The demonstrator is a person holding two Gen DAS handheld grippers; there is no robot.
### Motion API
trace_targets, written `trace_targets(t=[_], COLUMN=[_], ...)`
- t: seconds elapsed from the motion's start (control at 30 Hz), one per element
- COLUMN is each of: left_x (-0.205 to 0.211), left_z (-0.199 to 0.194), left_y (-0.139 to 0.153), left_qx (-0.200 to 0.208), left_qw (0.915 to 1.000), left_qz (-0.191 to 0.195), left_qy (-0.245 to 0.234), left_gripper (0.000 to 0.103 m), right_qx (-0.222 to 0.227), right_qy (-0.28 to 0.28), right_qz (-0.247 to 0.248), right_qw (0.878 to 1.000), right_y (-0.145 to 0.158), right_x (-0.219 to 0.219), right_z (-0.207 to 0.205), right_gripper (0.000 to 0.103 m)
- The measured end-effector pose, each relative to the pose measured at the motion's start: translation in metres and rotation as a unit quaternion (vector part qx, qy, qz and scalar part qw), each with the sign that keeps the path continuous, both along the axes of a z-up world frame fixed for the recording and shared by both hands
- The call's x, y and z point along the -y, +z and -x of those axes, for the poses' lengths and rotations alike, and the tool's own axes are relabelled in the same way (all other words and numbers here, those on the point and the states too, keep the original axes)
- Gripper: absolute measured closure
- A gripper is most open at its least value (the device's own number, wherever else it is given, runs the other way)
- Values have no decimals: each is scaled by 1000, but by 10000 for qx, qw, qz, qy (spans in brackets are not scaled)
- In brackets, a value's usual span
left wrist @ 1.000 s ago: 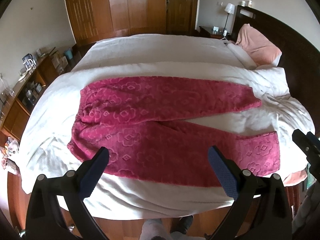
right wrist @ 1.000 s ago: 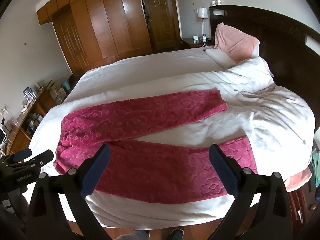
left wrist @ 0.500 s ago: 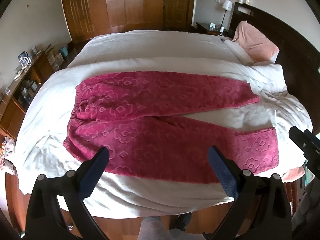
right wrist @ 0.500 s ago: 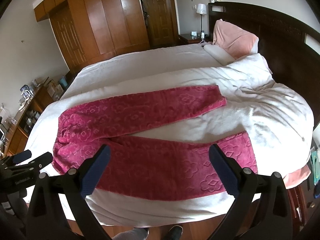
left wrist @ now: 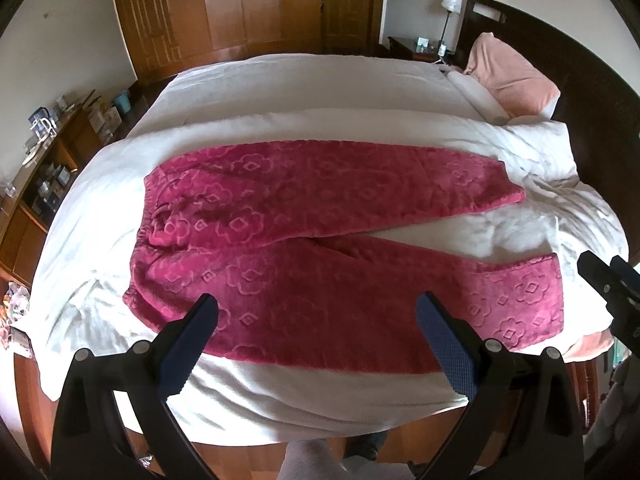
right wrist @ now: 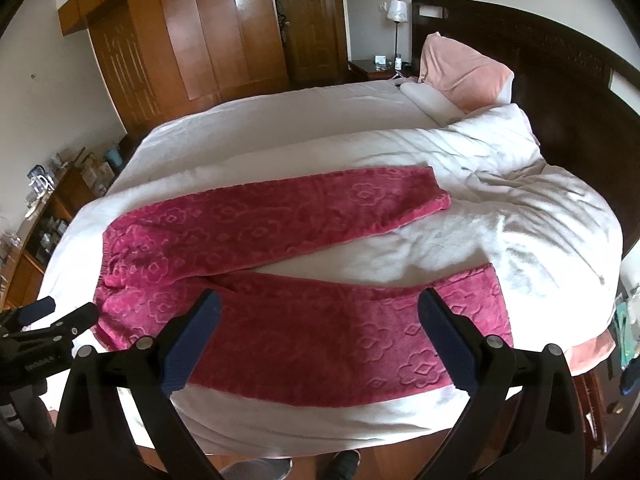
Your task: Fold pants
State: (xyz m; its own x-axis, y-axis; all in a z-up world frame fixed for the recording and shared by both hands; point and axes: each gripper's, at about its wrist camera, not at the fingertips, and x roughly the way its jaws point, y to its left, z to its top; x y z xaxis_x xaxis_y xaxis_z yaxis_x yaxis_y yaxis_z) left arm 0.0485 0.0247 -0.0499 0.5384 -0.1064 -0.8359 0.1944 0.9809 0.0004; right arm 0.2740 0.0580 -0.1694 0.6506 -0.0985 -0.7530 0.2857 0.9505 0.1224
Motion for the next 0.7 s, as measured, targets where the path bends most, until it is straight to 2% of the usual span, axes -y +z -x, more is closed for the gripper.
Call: trace_targets(t=[0.3,0.7], left_x=[-6,-34], left_z=[-30,-83], left_y=[-7,-25], left_qx=[-89,-292], left_qw=[9999,9994], left_qz=[-60,-165], left_qy=[-35,9], left_gripper=[5,5], right_qx=[-228,-554], right_qy=[-213,-366], right_qz=[128,125], right_qw=[9994,9977], right_y=[-7,-24], right_x=[-2,-19], right_z=[-27,-74], right_gripper=[3,3])
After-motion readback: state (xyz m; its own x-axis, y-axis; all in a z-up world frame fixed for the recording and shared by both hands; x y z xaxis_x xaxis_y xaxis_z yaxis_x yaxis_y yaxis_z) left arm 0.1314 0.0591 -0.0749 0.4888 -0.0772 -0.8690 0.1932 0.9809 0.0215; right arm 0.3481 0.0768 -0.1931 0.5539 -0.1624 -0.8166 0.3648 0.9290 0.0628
